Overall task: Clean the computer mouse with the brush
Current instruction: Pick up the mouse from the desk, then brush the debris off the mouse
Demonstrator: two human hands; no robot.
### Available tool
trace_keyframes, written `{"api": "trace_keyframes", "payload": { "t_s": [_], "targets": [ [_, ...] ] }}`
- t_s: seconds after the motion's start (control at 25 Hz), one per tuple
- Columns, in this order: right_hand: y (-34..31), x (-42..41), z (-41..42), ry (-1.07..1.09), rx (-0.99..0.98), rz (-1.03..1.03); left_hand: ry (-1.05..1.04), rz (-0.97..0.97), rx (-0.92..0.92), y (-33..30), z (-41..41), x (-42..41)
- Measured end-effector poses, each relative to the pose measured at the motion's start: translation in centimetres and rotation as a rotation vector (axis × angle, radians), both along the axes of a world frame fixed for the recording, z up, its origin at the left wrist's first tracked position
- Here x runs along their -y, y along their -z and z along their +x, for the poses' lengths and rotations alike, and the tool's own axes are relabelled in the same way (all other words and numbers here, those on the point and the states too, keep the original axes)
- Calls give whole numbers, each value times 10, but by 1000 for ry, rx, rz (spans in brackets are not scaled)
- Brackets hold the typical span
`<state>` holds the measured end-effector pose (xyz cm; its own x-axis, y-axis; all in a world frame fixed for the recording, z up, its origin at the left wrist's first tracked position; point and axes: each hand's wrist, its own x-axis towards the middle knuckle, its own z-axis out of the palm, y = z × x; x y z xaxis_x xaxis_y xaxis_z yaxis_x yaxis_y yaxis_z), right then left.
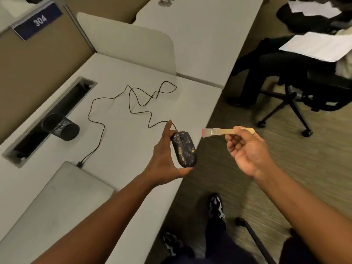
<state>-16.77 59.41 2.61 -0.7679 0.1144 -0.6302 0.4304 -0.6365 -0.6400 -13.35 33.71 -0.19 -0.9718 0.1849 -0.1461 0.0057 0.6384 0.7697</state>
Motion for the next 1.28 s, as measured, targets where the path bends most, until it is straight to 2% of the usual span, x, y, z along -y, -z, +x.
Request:
{"api": "trace_keyframes", "payload": {
  "t_s": [0.24, 0.6, 0.92, 1.28],
  "targets": [
    [13, -17, 59, 82, 53, -27, 147, 7, 69, 7, 36, -22],
    [35, -64, 52, 22, 92, -79, 136, 6, 136, 18, 57, -79],
    [34, -99, 48, -52, 49, -34, 101, -6, 69, 21, 69, -104],
    [32, -83, 47, -173, -5, 22, 155, -86, -34, 24, 70, -101]
  ]
}}
